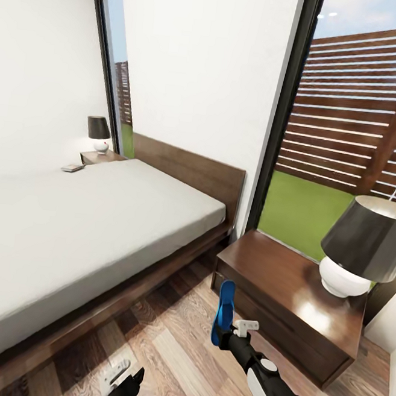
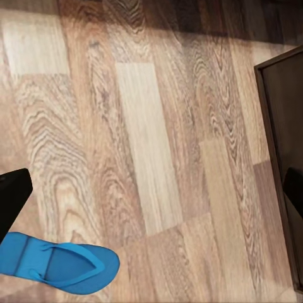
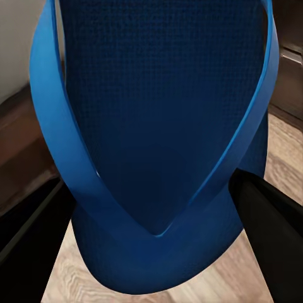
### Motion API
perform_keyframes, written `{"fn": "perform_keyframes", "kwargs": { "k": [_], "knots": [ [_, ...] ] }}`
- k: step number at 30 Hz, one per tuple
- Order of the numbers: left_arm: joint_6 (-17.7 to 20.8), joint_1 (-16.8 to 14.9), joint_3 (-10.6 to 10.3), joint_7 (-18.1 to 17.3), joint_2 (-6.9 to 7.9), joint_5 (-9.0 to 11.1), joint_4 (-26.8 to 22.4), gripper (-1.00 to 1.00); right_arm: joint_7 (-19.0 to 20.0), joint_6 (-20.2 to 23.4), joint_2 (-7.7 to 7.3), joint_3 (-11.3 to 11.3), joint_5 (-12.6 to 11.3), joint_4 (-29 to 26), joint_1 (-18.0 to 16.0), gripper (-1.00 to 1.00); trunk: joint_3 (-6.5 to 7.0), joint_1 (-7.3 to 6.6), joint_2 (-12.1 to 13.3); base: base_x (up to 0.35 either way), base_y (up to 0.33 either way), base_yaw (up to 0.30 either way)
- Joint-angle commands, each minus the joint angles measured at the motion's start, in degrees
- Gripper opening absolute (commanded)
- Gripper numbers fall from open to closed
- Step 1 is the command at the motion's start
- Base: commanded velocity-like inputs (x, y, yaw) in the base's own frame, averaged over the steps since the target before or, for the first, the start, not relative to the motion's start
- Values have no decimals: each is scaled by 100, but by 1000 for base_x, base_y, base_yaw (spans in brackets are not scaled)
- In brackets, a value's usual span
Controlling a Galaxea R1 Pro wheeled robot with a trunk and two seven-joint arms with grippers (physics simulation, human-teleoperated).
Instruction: In the bedroom, move the book from the bed onto either nightstand, and place the two sandals side by side next to the bed.
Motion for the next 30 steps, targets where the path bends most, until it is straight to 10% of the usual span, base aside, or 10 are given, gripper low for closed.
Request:
{"fn": "perform_keyframes", "kwargs": {
  "k": [1, 23, 30],
  "knots": [
    [-4, -3, 18, -29, -5, 60, 4, 100, 15, -22, -2, 16, -62, 7, -5, -100, -23, 22, -44, 0, 0, 0],
    [-4, -3, 18, -29, -5, 60, 4, 100, 23, -39, -8, 18, -56, -26, -5, -100, -418, 505, -926, 0, 0, 0],
    [-4, -3, 18, -29, -5, 60, 4, 100, 32, -1040, -13, 24, -54, -35, -5, -100, -544, 659, -1207, 0, 0, 0]
  ]
}}
